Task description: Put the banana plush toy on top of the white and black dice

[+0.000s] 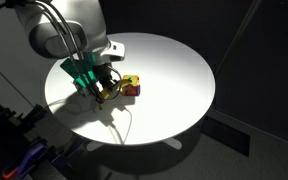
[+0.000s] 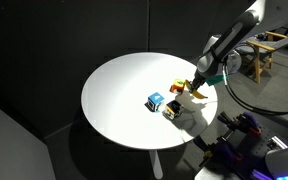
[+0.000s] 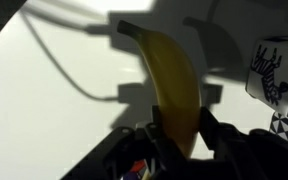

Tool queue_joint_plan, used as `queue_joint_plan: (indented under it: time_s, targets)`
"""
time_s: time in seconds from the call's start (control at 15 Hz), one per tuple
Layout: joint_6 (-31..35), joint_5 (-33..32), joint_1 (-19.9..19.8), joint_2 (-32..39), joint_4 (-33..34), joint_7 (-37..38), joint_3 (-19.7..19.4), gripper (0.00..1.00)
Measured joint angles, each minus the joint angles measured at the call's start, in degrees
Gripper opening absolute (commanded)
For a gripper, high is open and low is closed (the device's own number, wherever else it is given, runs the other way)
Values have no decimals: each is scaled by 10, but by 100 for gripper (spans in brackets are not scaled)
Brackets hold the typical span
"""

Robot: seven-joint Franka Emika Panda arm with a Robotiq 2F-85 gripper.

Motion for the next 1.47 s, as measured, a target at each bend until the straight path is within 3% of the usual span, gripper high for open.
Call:
queue_joint_plan:
  time_s: [0.47, 0.93, 1.27, 1.47]
  targets:
    - [0, 85, -51, 0, -9, 6, 42, 16]
    - [-2, 135, -97, 0, -9, 6, 49, 16]
    - [-9, 135, -98, 0, -18, 6, 57, 16]
    - [-9, 135, -78, -3, -32, 7, 65, 16]
